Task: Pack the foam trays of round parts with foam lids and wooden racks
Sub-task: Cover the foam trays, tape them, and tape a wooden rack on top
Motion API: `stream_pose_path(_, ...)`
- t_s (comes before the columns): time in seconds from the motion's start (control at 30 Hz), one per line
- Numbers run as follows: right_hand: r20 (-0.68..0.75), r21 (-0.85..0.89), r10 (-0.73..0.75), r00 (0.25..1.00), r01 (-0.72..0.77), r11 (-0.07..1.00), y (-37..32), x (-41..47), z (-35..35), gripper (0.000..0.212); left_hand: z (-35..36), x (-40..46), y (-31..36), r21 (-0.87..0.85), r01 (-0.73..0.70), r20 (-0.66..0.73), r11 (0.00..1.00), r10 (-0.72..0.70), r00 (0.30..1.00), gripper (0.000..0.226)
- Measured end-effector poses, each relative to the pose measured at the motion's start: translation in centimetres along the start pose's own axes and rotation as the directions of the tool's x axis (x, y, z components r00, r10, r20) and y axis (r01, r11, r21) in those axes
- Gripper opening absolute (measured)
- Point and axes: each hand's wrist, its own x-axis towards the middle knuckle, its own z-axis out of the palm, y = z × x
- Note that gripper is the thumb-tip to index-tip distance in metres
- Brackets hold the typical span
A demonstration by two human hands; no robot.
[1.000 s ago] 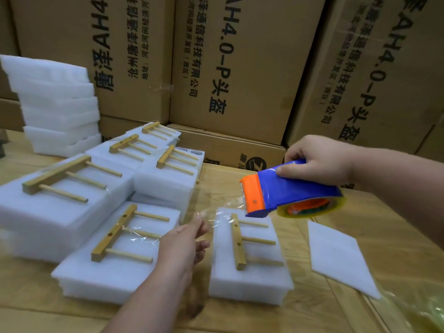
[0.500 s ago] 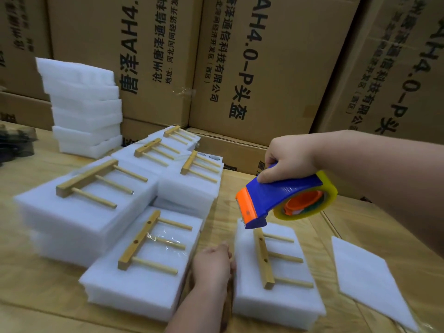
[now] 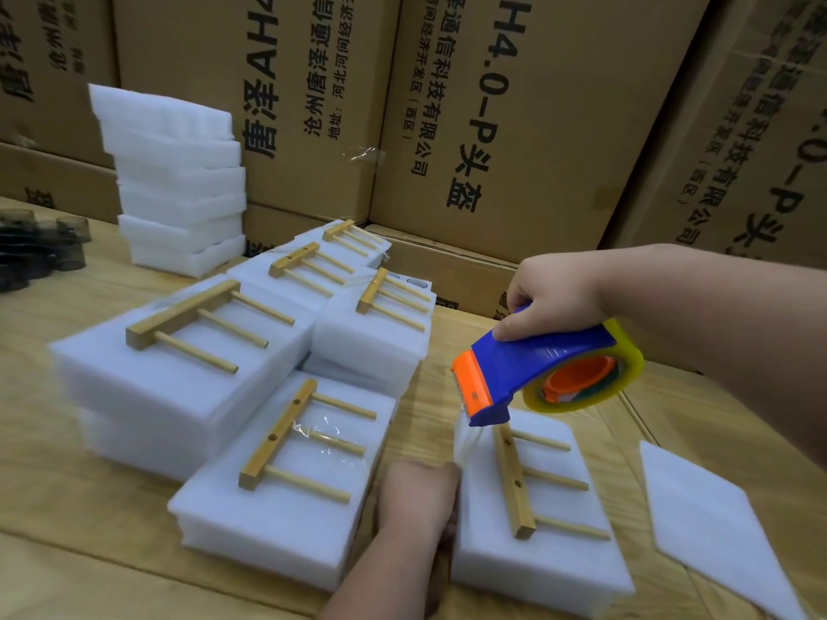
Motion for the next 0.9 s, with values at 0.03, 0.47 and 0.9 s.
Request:
stream_pose_path(0.03,0.002,0.004,0.000,1.000,0.000,1.000,0.1,0.0,0.1,0.040,0.0,-0.3,0.0,-0.018,-0.014,-0.016,1.000,0.013,1.000,0.010)
stream_pose_path(0.47,0.049,0.064,0.028,0.998,-0.031,0.997,2.5,-1.5,2.1,0.037,0.9,-1.5,-2.6,0.168,-0.466,0.059,0.869,0.463,0.884,0.079)
stream_pose_path(0.9,0.052,0.219,0.024,0.998,-0.035,0.975,6.0,-2.9,4.8,0.035,3.0,-2.9,1.6,0.356,-0.542,0.289,0.761,0.462,0.839,0.121)
